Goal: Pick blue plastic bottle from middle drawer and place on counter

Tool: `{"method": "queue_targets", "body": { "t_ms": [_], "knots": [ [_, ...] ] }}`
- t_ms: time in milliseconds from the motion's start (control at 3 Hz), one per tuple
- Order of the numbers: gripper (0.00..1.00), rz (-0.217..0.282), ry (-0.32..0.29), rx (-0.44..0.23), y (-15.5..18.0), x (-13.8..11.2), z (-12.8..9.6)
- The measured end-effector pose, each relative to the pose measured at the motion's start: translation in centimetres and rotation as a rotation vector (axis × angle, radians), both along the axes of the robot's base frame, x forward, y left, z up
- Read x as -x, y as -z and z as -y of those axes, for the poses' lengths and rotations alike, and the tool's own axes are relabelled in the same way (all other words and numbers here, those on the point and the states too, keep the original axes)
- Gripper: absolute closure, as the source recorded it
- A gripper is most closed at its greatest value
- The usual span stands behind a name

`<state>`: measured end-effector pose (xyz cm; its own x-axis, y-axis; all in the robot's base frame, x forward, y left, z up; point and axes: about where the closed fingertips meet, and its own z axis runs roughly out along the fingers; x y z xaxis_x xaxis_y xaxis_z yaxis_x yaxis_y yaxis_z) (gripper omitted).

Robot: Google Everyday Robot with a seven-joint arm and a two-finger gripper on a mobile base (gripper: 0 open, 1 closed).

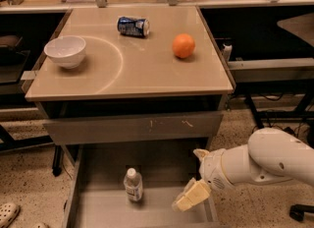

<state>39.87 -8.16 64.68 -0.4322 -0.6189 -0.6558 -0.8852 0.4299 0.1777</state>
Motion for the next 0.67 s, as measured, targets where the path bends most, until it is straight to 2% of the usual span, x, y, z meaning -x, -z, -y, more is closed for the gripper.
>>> {"method": "queue_targets", "body": {
  "t_ms": [333, 667],
  "knots": [
    [0.0, 0.0, 0.0, 0.0, 0.0, 0.0, 0.0],
    [0.0, 0.019, -0.009, -0.047, 2.5, -1.3, -1.6]
  ]
}}
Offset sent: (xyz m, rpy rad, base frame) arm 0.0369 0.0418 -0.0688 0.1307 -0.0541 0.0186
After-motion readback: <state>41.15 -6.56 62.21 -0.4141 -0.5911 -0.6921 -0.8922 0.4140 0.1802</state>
